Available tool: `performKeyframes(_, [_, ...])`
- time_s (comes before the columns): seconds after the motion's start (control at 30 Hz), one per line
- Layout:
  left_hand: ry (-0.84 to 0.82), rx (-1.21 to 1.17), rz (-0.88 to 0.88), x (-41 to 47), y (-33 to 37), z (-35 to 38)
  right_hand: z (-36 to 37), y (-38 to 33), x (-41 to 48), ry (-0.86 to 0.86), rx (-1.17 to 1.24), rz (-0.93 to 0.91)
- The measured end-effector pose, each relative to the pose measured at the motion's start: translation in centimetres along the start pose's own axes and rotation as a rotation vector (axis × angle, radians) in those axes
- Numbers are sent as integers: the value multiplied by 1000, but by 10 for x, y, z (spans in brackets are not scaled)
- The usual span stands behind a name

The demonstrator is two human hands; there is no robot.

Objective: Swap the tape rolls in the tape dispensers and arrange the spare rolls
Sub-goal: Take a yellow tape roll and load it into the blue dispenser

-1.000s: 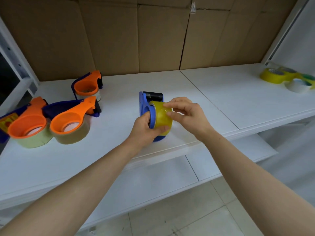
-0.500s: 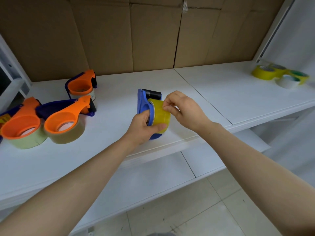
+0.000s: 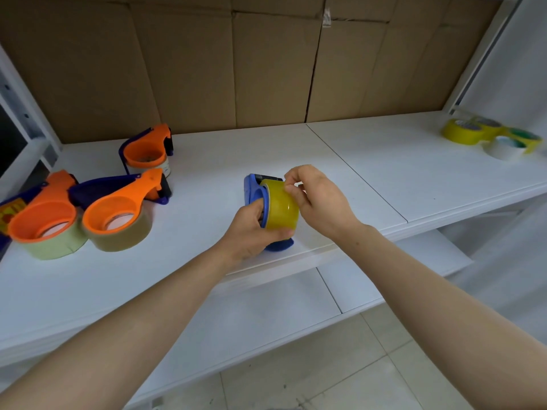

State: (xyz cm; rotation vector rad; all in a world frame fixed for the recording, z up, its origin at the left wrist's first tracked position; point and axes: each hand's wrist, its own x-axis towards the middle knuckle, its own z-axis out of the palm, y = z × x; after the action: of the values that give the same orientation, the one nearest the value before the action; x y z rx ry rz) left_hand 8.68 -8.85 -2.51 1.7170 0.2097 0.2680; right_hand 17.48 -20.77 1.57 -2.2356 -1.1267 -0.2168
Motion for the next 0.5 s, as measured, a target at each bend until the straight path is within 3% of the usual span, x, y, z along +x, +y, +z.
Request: performKeyframes(0.5, [-24,-182,-57,-3,1,-20,4,-5,33,-106,-199,176])
